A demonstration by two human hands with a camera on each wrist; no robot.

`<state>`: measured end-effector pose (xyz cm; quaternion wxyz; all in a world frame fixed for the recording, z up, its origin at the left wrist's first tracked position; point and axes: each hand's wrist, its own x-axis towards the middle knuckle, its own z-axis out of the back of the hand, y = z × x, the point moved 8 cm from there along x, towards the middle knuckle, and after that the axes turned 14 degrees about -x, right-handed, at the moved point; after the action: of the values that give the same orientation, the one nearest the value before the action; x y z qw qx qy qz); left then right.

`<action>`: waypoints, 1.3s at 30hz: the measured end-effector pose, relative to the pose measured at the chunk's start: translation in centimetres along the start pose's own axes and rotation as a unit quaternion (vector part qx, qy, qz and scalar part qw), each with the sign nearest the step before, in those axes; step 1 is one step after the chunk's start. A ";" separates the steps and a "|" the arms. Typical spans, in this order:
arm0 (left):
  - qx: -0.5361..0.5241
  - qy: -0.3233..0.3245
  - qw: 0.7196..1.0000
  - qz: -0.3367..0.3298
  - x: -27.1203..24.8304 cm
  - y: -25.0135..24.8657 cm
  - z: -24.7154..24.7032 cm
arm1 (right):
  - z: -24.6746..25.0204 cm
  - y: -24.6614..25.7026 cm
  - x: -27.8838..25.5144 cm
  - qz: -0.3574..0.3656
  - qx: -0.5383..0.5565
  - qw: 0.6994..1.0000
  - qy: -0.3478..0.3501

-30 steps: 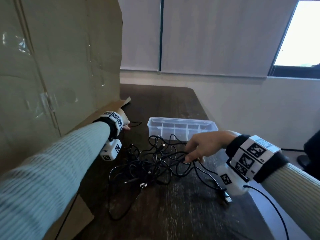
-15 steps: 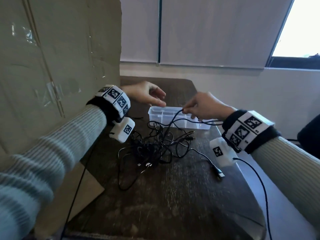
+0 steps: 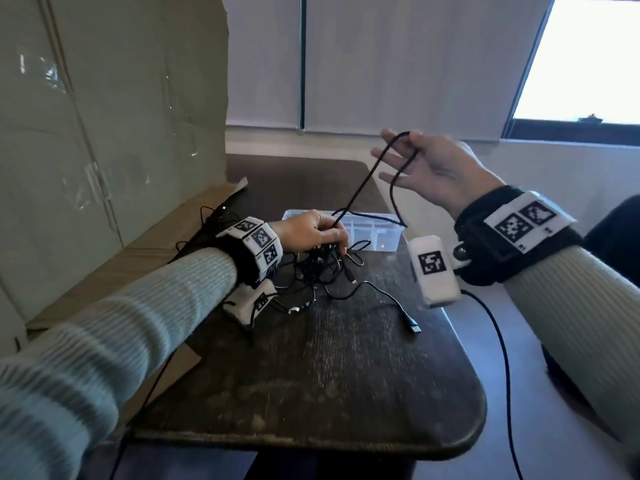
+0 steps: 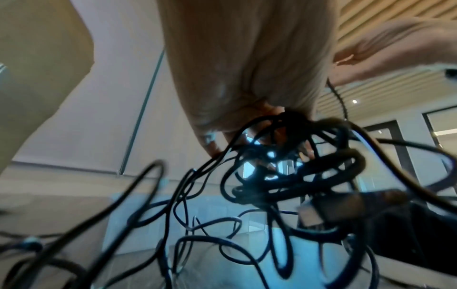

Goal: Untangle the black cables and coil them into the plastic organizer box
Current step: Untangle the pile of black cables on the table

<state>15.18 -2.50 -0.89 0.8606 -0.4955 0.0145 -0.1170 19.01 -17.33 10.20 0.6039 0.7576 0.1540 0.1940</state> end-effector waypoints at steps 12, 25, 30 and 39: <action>0.222 -0.180 0.958 -0.006 -0.2 -2.3 2.4 | 1.2 5.5 -4.3 0.106 -0.207 0.969 -0.086; 0.223 -0.126 0.963 0.083 -0.5 -1.5 4.8 | 2.3 11.6 -6.4 0.278 -0.371 0.865 -0.193; 0.160 -0.151 0.974 -0.051 -1.7 -8.9 5.4 | -2.4 3.2 -3.8 0.239 -0.688 0.684 -0.042; 0.124 -0.057 0.990 -0.029 -1.7 -7.7 3.7 | -4.2 1.5 -2.0 0.195 -0.702 0.682 0.056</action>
<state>12.59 -2.68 7.43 0.9112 -0.3907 -0.0632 -0.1145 15.25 -14.96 12.24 0.8979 0.1119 -0.1448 0.4004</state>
